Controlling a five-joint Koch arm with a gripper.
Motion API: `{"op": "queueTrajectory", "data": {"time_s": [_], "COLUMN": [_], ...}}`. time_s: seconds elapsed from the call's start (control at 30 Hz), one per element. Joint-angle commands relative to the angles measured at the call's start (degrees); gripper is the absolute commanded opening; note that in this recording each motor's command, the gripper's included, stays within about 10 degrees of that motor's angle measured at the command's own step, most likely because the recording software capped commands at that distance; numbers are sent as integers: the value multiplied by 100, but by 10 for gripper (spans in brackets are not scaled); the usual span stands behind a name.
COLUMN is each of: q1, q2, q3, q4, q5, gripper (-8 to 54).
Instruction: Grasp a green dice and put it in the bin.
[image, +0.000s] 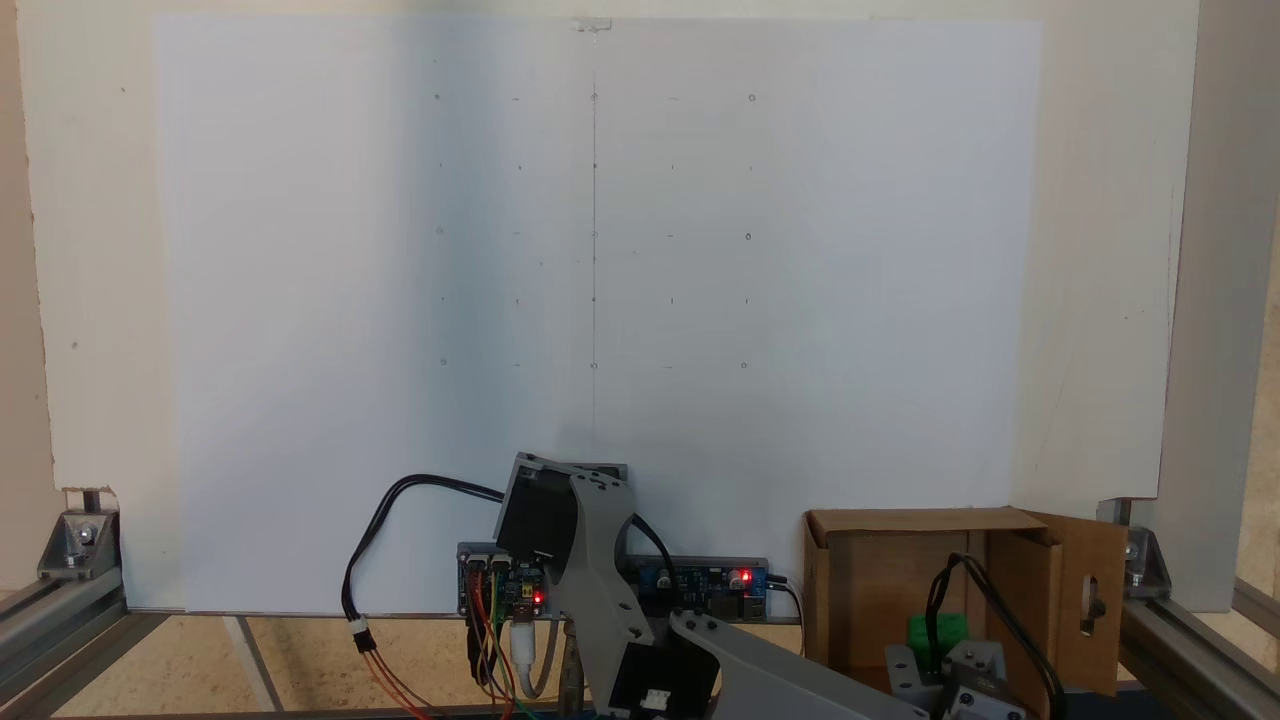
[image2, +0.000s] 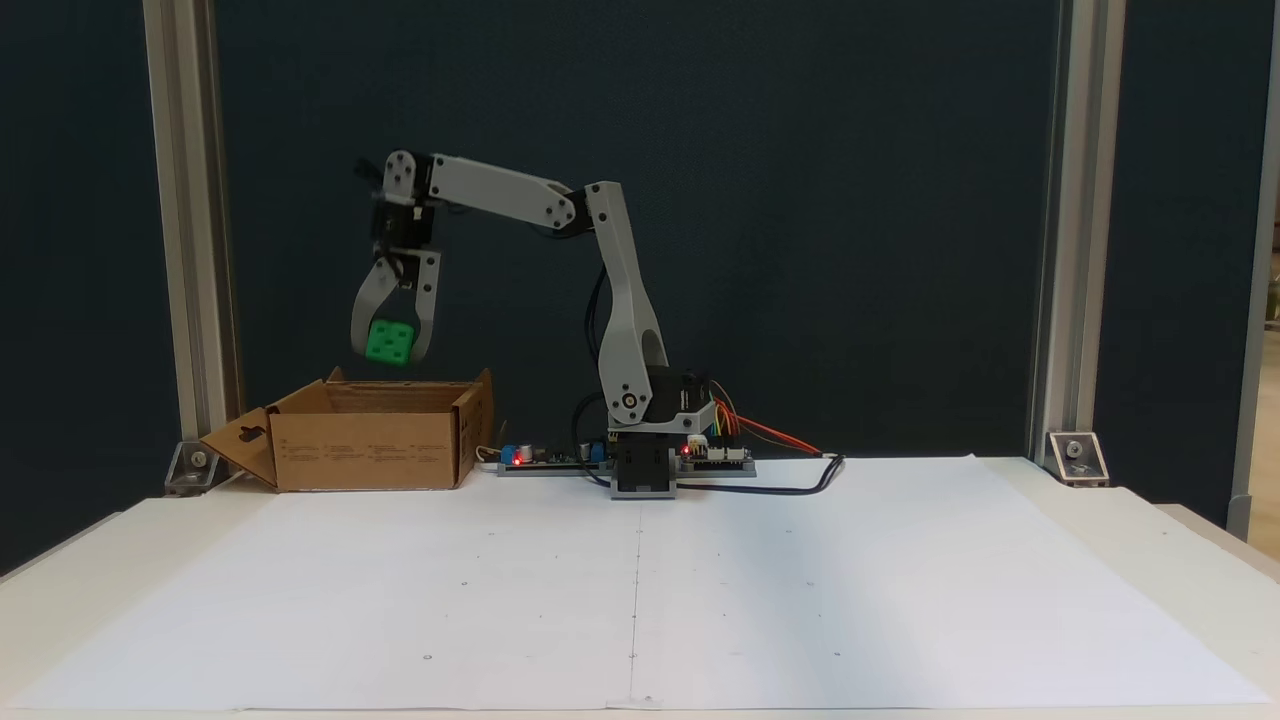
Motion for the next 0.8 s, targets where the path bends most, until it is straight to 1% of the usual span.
{"op": "queueTrajectory", "data": {"time_s": [0.0, 0.17, 0.2, 0.23, 0.27, 0.3, 0.33, 0.37, 0.5, 0.6, 0.67, 0.77], "q1": [44, 44, 88, 141, 149, 202, 220, 220, 202, -123, -554, -1573], "q2": [53, 53, 53, 53, 53, 44, 53, 53, 53, 70, 396, 1002], "q3": [-79, -70, -70, -9, 53, 53, 62, 62, 53, 35, 35, 26], "q4": [-79, -88, -97, -97, -141, -193, -193, -202, -229, -229, -229, -229], "q5": [-466, -466, -457, -457, -448, -439, -422, -413, -229, 413, 1055, 1703], "gripper": [114, 115, 126, 241, 320, 340, 381, 409, 410, 410, 412, 425]}}
